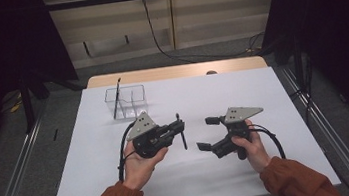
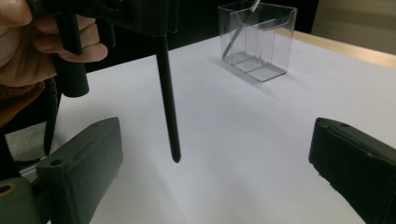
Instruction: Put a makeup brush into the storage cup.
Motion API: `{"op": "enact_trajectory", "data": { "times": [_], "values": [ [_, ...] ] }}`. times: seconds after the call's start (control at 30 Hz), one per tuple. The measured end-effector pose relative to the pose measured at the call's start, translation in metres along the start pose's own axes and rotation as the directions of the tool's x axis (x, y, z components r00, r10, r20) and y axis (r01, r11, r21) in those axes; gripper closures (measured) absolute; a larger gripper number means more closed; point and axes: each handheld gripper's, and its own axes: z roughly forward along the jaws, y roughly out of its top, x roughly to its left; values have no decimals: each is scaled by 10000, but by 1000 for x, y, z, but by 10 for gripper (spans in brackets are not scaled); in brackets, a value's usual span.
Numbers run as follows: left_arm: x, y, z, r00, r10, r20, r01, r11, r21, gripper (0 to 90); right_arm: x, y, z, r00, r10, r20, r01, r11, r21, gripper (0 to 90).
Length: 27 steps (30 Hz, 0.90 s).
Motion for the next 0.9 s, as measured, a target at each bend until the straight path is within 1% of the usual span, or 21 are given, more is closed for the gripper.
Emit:
{"op": "enact_trajectory", "data": {
  "times": [0.03, 0.17, 0.23, 0.27, 0.3, 0.37, 0.47, 0.53, 0.63, 0.7, 0.8, 0.9],
  "values": [
    [1, 0, -1, 10000, -43, -14, 43, 10000, -22, 839, 0, 0, -1, 10000, 15, 40, -15, 10000, -24, 25],
    [5, 0, -8, 9998, -119, -136, 117, 9999, -99, 839, -2, 2, -9, 9990, 71, 448, -62, 9998, -203, 23],
    [6, 0, -10, 9996, -148, -235, 146, 9998, -93, 839, -2, 2, -11, 9986, 89, 525, -76, 9997, -245, 21],
    [8, 0, -12, 9997, -140, -217, 138, 9999, -88, 839, -2, 1, -12, 9983, 51, 584, -36, 9997, -251, 20],
    [9, 0, -14, 9995, -141, -296, 138, 9999, -84, 839, -2, 1, -14, 9983, 16, 590, 0, 9996, -266, 20],
    [11, -1, -17, 9991, -191, -371, 187, 9998, -114, 839, -1, -1, -16, 9971, -28, 758, 63, 9990, -454, 21],
    [14, -1, -22, 9986, -176, -498, 170, 9998, -129, 839, -3, -3, -19, 9954, -18, 956, 71, 9985, -551, 21],
    [16, -1, -25, 9980, -219, -585, 210, 9996, -165, 839, -3, -3, -21, 9948, -38, 1018, 93, 9985, -533, 21],
    [17, -2, -28, 9976, -156, -672, 153, 9999, -51, 839, -5, -4, -26, 9943, 15, 1065, 38, 9988, -498, 22],
    [19, -3, -31, 9972, -194, -725, 190, 9998, -55, 839, -5, -5, -29, 9927, 35, 1209, 18, 9990, -437, 25],
    [22, -3, -36, 9960, -207, -869, 202, 9998, -69, 839, -6, -5, -35, 9925, 128, 1216, -77, 9991, -423, 22],
    [25, -2, -41, 9952, -184, -963, 175, 9998, -99, 839, -7, -5, -40, 9909, 222, 1327, -159, 9987, -486, 22]
  ]
}}
